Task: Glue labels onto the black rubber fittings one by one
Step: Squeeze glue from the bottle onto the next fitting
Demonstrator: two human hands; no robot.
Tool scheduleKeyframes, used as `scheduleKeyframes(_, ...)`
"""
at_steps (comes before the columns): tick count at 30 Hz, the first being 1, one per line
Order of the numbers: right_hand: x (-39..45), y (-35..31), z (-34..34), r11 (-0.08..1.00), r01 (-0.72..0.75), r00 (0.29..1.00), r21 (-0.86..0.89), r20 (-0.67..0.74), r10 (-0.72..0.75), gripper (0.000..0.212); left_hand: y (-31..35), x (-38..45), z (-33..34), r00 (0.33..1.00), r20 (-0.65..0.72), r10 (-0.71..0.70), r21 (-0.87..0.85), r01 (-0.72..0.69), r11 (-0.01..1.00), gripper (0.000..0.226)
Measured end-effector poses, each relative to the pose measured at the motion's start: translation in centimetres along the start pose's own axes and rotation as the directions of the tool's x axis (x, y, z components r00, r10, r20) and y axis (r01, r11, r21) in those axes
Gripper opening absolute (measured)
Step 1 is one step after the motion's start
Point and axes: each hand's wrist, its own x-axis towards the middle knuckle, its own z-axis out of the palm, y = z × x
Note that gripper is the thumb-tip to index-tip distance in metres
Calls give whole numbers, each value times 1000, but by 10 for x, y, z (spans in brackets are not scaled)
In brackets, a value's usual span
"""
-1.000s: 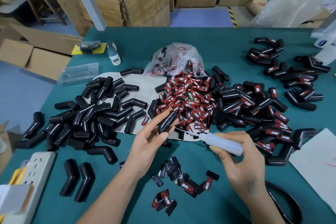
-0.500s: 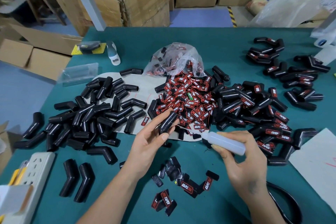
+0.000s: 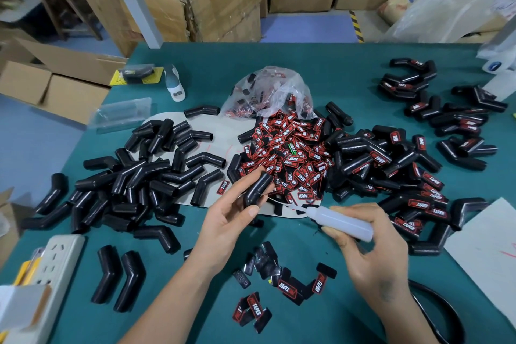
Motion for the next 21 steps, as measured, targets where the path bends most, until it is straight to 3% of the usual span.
scheduleKeyframes(21,2,-2,-1,998,-51,995,42,-87,55,34,1,-1,0,1000,15,-17,15,17,1000,55)
